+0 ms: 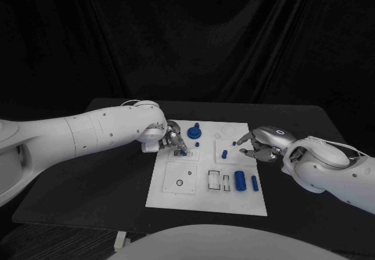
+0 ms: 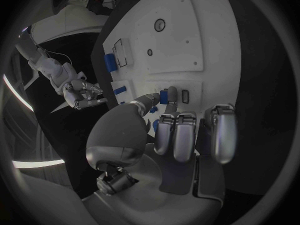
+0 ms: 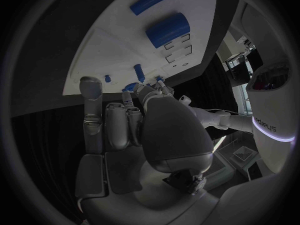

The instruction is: Assemble the parts on the task board

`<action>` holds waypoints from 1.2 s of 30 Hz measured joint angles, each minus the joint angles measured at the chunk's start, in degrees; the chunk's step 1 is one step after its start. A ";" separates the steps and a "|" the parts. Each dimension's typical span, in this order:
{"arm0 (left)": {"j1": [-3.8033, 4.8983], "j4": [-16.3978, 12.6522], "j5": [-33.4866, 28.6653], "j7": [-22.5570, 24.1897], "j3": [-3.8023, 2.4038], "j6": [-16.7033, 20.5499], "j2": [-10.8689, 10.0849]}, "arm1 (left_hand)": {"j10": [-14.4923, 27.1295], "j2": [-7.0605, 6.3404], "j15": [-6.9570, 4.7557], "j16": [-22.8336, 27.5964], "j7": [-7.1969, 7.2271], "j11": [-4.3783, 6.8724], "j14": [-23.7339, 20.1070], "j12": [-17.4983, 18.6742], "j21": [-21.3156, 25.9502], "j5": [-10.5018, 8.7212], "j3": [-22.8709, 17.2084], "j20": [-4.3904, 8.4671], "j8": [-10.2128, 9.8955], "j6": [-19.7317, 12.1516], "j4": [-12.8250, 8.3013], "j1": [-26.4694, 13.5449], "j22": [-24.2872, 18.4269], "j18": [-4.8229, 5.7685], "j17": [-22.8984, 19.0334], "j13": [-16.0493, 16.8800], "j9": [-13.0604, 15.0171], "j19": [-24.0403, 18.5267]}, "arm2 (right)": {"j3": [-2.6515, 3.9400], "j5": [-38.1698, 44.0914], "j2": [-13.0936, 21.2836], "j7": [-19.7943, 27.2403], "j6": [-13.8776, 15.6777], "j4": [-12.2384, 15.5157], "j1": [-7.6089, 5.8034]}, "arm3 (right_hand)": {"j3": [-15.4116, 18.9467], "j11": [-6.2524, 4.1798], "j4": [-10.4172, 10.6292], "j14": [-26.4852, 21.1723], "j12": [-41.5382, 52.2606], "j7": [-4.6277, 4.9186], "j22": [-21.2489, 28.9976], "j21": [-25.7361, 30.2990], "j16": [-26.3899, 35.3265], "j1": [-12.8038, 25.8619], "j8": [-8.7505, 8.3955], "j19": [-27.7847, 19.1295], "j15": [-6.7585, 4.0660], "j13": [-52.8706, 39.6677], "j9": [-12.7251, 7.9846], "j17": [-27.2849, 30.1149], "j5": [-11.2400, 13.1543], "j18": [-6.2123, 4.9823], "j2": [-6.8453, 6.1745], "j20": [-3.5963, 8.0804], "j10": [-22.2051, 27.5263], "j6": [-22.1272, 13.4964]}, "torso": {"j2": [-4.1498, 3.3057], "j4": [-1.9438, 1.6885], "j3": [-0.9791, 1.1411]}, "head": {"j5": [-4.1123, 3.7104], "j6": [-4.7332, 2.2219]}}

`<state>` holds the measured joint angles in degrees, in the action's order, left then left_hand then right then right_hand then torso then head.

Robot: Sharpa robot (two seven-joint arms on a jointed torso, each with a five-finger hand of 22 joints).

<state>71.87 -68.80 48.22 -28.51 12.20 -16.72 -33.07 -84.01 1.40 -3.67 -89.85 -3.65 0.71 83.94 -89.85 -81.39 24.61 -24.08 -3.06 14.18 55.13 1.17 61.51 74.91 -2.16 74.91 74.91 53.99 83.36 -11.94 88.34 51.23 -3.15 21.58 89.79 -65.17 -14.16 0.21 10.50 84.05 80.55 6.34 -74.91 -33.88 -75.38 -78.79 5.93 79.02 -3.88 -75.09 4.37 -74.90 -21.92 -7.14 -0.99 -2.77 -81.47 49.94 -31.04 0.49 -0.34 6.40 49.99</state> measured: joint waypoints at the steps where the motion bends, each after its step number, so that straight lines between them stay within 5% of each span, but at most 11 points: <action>1: -0.03 0.07 -0.01 0.00 0.00 0.00 0.04 | 0.00 0.00 0.00 0.00 -0.02 0.00 0.00 0.00 0.00 0.00 0.00 0.00 0.00 -0.02 0.00 0.00 0.00 0.00 0.00 0.00 0.00 0.00 | 0.00 0.00 0.00 0.00 0.00 0.00 0.00 | 0.00 0.00 0.00 0.00 0.00 0.00 0.00 0.00 0.00 0.00 0.00 0.00 0.00 0.00 0.00 0.00 0.00 0.00 0.00 0.00 0.00 0.00 | 0.00 0.00 0.00 | -0.01 0.00; 36: -0.52 0.92 -0.27 0.01 -0.06 -0.17 0.42 | 0.00 0.06 0.00 0.00 0.02 0.00 0.00 0.00 0.00 0.23 -0.16 0.21 -0.43 0.18 -0.16 0.06 0.00 0.00 0.00 0.00 0.05 -0.21 | 0.00 -1.18 -0.01 -0.06 -0.02 -0.03 0.03 | -0.32 0.21 0.00 0.00 -0.23 0.00 -0.04 0.35 0.19 0.00 0.00 0.00 0.00 0.01 0.01 0.00 -0.23 0.00 0.00 0.00 0.21 0.00 | 0.02 0.03 0.00 | 0.02 0.00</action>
<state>71.35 -67.87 47.96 -28.50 12.14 -16.89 -32.65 -84.01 1.47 -3.67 -89.85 -3.63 0.71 83.94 -89.85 -81.39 24.84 -24.23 -2.85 13.75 55.31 1.01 61.57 74.90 -2.16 74.91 74.91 54.05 83.15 -11.94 87.16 51.22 -3.21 21.56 89.77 -65.13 -14.48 0.42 10.50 84.05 80.31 6.34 -74.94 -33.53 -75.19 -78.79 5.93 79.02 -3.88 -75.09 4.38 -74.91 -22.15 -7.15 -0.99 -2.77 -81.27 49.94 -31.02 0.53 -0.34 6.42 49.99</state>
